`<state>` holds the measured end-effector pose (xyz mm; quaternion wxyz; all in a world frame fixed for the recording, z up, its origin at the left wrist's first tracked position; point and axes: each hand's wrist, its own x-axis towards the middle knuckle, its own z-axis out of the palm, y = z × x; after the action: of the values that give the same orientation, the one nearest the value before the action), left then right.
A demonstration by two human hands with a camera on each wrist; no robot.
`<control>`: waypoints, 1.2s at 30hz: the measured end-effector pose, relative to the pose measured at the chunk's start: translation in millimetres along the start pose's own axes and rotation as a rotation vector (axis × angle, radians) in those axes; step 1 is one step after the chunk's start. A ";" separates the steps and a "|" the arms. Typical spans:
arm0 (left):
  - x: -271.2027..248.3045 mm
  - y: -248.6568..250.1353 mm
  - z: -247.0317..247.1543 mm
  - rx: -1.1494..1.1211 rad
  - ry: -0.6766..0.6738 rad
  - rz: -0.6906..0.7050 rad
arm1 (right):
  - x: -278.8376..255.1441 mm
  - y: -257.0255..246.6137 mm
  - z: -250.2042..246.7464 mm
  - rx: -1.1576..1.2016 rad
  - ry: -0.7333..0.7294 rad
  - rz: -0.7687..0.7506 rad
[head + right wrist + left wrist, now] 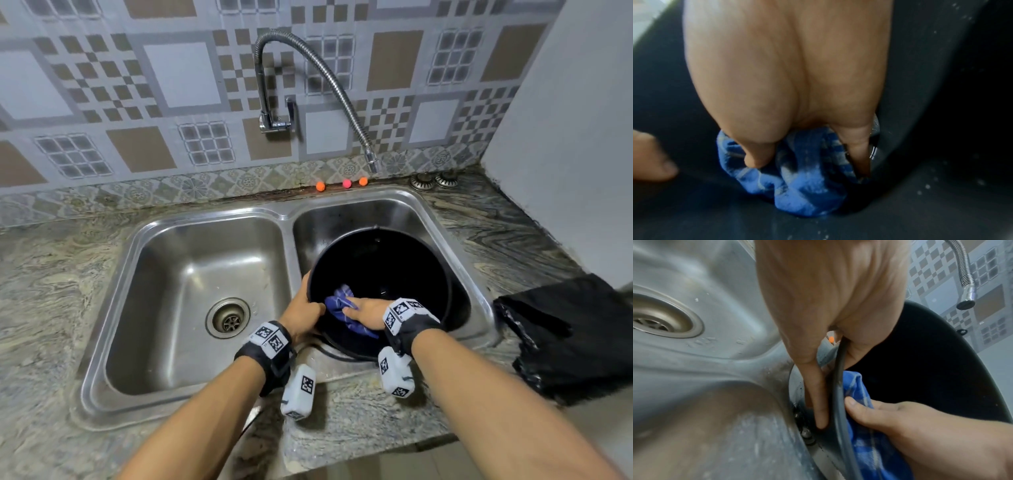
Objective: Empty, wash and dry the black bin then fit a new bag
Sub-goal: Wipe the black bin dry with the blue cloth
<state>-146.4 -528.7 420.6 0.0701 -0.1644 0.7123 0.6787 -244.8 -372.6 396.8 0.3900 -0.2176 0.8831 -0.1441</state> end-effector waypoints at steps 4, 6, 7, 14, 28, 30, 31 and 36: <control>-3.0 17.9 -11.6 0.279 0.034 -0.058 | -22.7 -7.7 2.6 -0.078 -0.021 -0.035; -1.3 36.0 -20.6 0.400 0.096 -0.053 | -30.8 -11.0 5.2 -0.068 -0.039 -0.036; -0.2 47.0 -24.7 0.450 0.121 -0.019 | -35.3 -13.0 4.6 -0.078 -0.046 -0.031; 10.8 93.6 -35.2 0.799 0.067 0.116 | -46.6 -19.1 2.6 -0.331 0.004 0.001; 16.2 53.5 -37.4 0.381 -0.194 -0.143 | 25.9 6.3 -23.1 -0.224 0.275 0.446; 20.1 48.7 -40.5 0.371 -0.217 -0.150 | 49.2 6.0 -20.5 -0.205 0.207 0.487; 22.4 47.5 -41.5 0.366 -0.227 -0.143 | 64.3 10.3 -18.8 -0.200 0.167 0.494; 30.3 34.9 -45.4 0.306 -0.266 -0.126 | 150.8 44.9 6.9 -0.236 0.079 0.305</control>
<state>-180.7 -577.1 446.9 0.2299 -0.1050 0.7800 0.5725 -342.5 -409.4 278.8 0.3443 -0.1197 0.9311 0.0129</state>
